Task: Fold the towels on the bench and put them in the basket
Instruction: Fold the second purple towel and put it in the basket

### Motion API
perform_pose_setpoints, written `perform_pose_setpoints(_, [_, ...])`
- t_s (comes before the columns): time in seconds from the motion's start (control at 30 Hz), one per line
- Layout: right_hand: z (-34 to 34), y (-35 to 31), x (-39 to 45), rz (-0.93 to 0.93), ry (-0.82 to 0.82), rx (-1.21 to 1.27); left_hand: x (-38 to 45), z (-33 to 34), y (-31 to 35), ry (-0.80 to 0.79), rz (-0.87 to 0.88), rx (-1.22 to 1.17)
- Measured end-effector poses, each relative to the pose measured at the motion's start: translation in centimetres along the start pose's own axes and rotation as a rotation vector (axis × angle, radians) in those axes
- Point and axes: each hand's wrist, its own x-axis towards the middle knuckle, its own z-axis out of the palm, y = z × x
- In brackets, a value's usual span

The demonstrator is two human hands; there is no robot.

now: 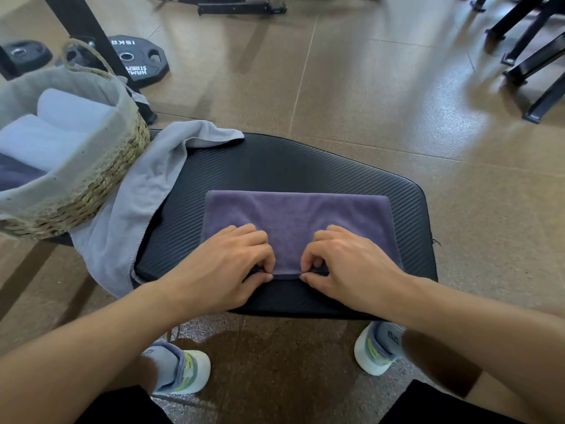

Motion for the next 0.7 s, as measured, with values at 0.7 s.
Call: perform_pose_setpoints(0.7, [-6.9,10.6,3.8,0.669,-0.177,0.198,4.5,2.2,-0.4,-0.167,-0.263,0.025])
